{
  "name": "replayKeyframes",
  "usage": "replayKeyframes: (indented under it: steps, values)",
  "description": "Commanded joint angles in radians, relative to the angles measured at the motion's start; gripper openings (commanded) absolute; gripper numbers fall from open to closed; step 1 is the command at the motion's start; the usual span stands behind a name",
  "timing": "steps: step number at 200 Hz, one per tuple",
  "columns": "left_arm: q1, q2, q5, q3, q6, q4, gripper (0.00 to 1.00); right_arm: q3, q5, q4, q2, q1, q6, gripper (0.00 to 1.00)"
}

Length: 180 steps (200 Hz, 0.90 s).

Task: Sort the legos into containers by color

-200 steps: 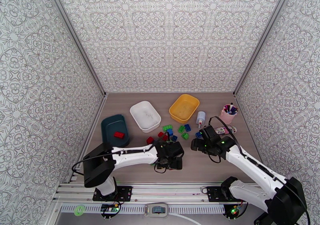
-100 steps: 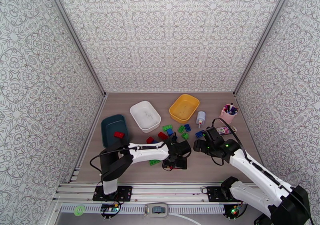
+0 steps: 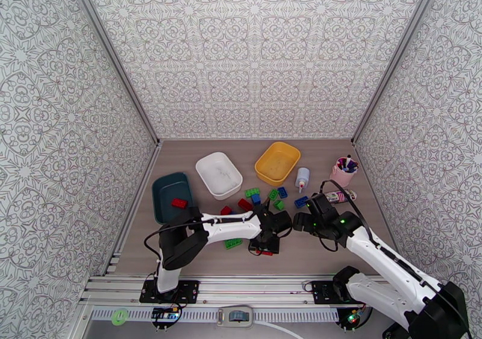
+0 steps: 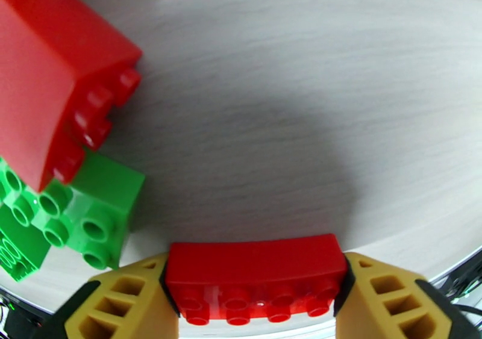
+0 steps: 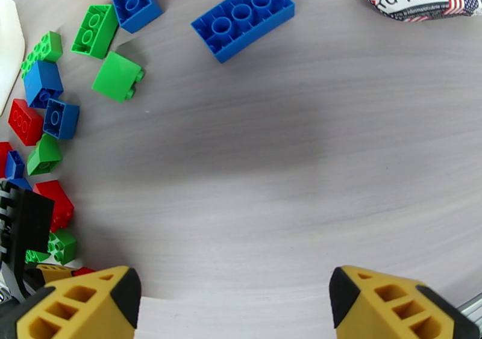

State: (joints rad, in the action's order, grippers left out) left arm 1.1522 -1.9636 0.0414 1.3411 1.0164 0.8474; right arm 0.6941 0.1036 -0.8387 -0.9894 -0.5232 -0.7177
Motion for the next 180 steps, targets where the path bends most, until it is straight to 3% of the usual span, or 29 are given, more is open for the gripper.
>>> replayKeyframes:
  steps: [1,103,180]
  values:
    - [0.009,0.047,-0.041,0.008,-0.004,0.024,0.57,-0.007,-0.013,0.014,0.005,0.007,0.004,0.85]
    - [-0.029,0.246,-0.116,-0.081,0.008,0.025,0.52,0.028,-0.224,0.181,-0.067,-0.013,0.001,0.78]
    - [-0.151,0.443,-0.164,-0.187,-0.018,0.065,0.51,0.208,-0.194,0.222,-0.236,-0.204,0.004,0.76]
